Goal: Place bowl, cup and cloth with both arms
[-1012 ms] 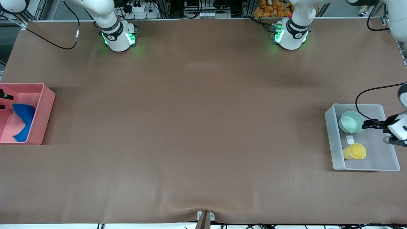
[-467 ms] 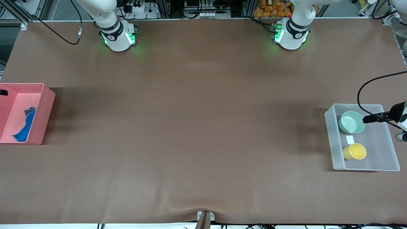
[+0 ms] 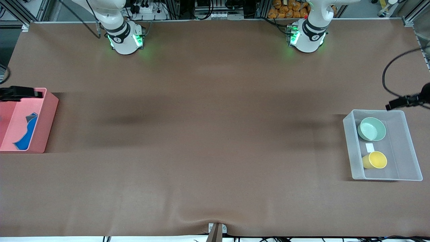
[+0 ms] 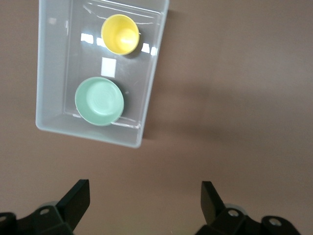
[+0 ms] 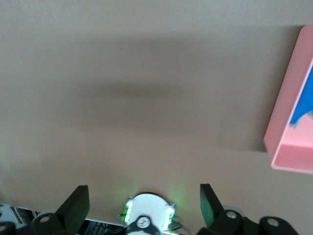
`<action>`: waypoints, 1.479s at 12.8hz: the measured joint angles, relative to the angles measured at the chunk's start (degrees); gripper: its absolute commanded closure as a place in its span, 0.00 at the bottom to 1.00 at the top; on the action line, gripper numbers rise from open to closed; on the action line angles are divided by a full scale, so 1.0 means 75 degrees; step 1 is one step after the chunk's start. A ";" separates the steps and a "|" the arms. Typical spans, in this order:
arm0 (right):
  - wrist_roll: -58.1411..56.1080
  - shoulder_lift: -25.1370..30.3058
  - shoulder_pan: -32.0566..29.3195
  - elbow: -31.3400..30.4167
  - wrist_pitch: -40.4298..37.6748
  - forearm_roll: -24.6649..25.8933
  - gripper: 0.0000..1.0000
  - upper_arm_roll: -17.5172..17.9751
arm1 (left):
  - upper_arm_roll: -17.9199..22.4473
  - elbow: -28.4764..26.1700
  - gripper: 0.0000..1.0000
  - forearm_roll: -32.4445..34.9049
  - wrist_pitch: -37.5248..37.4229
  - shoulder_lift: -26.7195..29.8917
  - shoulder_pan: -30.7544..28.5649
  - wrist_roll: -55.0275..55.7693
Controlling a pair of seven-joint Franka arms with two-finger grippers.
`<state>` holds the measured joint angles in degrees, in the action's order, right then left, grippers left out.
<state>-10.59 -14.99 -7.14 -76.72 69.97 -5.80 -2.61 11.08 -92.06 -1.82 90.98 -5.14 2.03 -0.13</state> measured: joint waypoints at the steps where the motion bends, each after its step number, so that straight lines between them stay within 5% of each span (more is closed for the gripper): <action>1: 0.0576 0.0228 0.0328 -0.0201 0.0003 0.0042 0.00 0.0001 | -0.0095 -0.0098 0.00 0.0000 -0.0085 0.0284 0.0001 0.0067; 5: 0.1929 0.0826 0.0975 -0.0591 0.0074 0.0155 0.00 0.0000 | -0.0165 -0.0352 0.00 0.0009 -0.0102 0.0818 0.0003 0.0087; 10: 0.1959 0.1752 0.1119 -0.1175 0.0480 0.0699 0.00 0.0141 | -0.0167 0.0182 0.00 0.0012 0.0142 0.0466 0.0008 0.0023; 19: 0.1850 0.1795 0.0792 -0.1285 0.1505 0.0756 0.00 0.0273 | -0.0952 0.0420 0.00 0.0012 0.0120 0.0381 0.0182 -0.0021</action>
<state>3.29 -1.52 -1.20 -86.36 81.26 -0.13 -0.56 3.94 -88.91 -1.73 91.88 -2.28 3.40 -0.28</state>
